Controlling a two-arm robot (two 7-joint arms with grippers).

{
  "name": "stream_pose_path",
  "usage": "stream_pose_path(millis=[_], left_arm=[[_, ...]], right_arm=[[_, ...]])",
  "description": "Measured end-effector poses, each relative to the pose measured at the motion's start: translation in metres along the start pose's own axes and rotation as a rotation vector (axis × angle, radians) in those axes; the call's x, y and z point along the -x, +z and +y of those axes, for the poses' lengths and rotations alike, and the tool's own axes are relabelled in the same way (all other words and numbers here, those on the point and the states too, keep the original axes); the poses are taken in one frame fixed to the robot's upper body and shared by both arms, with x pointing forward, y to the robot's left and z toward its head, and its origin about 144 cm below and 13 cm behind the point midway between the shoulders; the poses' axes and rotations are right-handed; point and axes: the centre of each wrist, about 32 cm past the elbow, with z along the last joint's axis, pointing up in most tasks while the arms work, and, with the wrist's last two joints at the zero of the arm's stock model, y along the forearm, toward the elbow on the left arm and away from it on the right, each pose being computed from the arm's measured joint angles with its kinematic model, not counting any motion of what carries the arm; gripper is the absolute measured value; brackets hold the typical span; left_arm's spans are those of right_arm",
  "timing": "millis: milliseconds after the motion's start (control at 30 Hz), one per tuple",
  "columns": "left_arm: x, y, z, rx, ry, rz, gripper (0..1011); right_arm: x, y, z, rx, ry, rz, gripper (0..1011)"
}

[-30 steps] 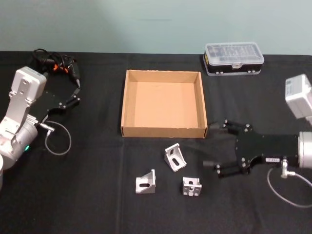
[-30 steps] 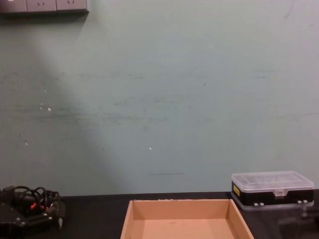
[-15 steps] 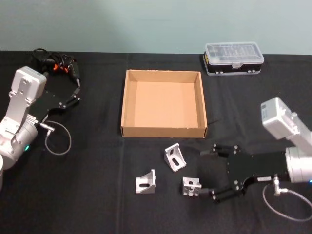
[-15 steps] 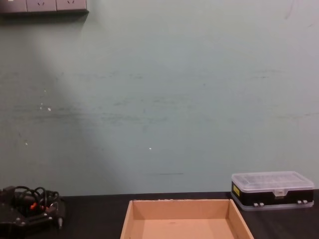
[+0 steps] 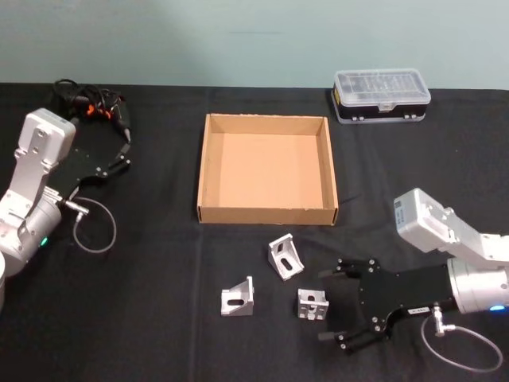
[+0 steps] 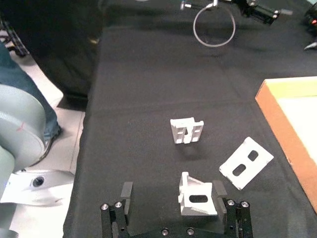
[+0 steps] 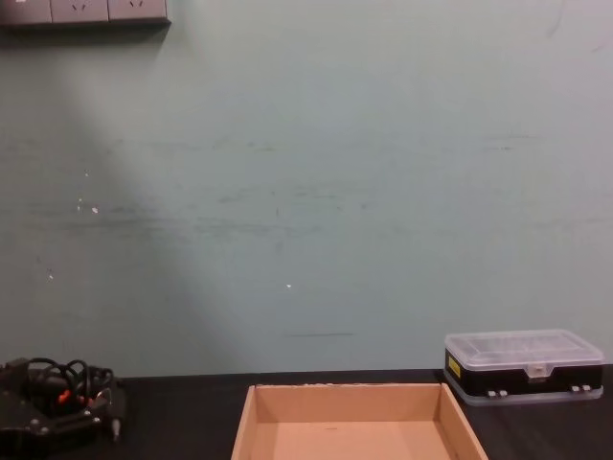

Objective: Use one hand to pick up the angle iron from the table and place it into the box.

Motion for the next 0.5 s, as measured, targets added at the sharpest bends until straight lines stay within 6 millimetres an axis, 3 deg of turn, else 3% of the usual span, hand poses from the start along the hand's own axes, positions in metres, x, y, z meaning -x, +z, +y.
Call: stream_pose_path(millis=[500], left_arm=[[0.0,0.0,0.0,0.0,0.0,0.0,1000]], right_arm=[[-0.004,0.001,0.012,0.033,-0.014,-0.013,1000]])
